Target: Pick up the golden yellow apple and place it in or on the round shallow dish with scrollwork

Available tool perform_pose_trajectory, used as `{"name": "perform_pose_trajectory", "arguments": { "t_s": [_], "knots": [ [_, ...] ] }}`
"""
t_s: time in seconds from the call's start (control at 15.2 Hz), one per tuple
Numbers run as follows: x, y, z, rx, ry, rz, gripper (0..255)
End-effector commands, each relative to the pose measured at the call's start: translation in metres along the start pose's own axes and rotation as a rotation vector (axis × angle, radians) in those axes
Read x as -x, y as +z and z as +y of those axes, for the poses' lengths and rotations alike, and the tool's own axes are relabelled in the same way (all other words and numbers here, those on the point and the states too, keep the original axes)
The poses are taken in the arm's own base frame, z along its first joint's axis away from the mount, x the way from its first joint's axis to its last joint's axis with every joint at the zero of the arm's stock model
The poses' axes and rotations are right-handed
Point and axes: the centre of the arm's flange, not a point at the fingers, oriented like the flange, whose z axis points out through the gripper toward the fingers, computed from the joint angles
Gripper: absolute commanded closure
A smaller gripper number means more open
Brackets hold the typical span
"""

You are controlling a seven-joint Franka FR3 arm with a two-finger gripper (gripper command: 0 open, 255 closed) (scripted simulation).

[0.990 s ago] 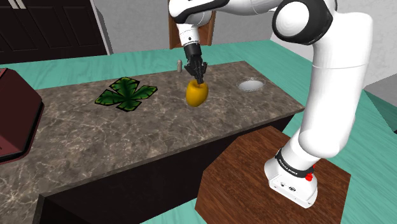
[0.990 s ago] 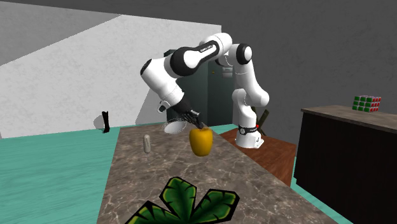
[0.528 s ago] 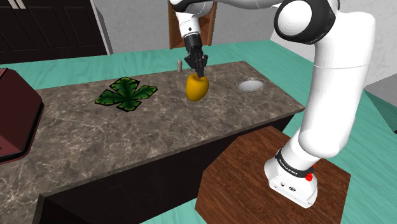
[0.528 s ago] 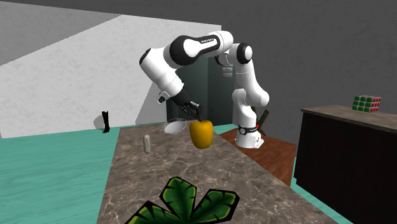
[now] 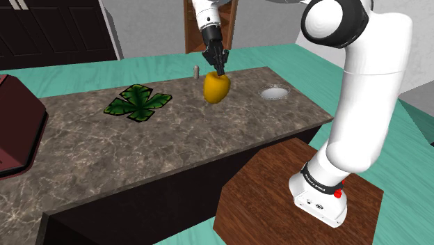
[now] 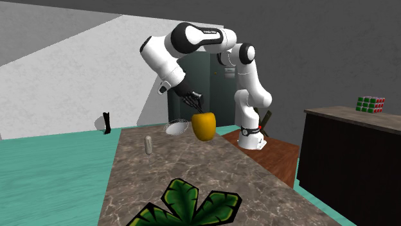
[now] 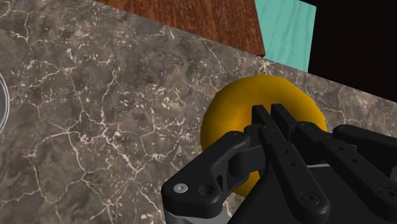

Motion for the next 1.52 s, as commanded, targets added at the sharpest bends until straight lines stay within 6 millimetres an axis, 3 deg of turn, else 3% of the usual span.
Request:
{"name": "perform_pose_trajectory", "arguments": {
  "t_s": [0.0,0.2,1.45],
  "knots": [
    [0.007,-0.008,-0.003,0.0,0.0,0.0,255],
    [0.013,-0.016,-0.005,0.0,0.0,0.0,255],
    [0.12,-0.049,0.22,0.0,0.0,0.0,255]
  ]
}}
